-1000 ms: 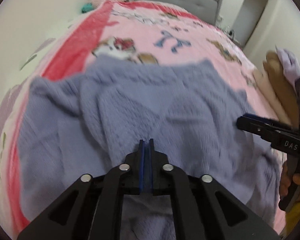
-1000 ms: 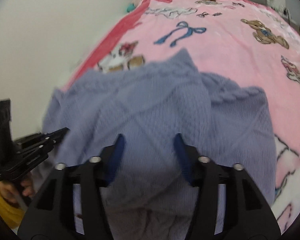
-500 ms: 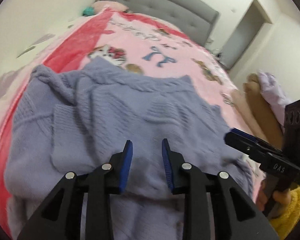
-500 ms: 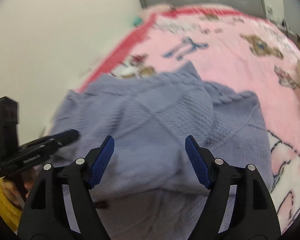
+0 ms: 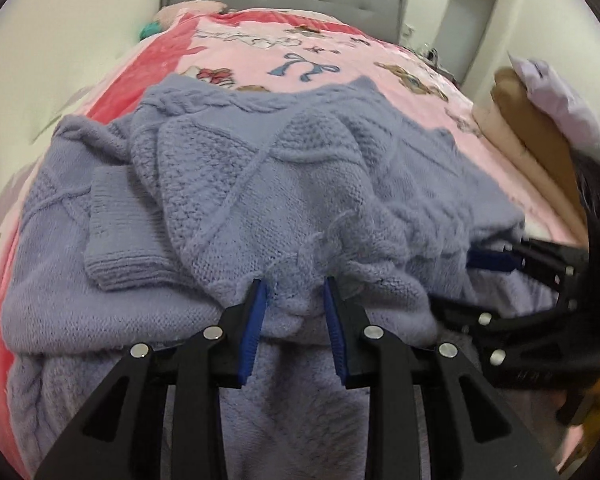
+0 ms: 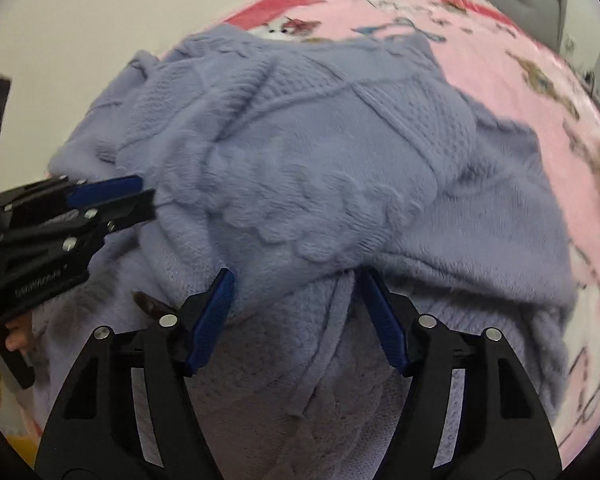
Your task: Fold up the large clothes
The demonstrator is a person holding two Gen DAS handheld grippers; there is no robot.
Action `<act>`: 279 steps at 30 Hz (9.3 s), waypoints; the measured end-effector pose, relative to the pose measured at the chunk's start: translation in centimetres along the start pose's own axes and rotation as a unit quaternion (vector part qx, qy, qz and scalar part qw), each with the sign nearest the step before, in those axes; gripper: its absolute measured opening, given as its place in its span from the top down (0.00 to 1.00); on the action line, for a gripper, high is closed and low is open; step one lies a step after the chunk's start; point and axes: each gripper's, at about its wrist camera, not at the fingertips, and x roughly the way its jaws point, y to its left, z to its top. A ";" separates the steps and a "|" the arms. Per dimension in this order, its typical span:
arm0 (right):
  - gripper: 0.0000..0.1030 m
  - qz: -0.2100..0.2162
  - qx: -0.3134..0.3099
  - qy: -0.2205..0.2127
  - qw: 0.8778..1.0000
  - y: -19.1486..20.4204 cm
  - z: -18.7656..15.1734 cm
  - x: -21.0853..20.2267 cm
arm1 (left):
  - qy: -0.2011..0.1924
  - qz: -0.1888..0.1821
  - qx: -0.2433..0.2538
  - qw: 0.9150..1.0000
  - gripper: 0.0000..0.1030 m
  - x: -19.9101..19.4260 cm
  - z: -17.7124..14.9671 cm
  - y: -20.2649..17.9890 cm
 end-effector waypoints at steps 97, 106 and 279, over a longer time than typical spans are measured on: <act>0.13 -0.032 0.264 0.116 0.957 -4.4 -26.2 -13.5 | 0.158 0.058 -0.160 0.973 0.30 -15.2 -24.8 8.5; 0.54 -0.022 0.266 0.146 0.953 -3.5 -25.4 -12.6 | 0.181 0.078 -0.157 0.968 0.56 -13.9 -23.0 6.3; 0.08 -0.021 0.100 -0.005 0.995 -15.4 8.9 -2.3 | 0.000 0.011 -0.055 0.998 0.10 -2.6 5.9 18.0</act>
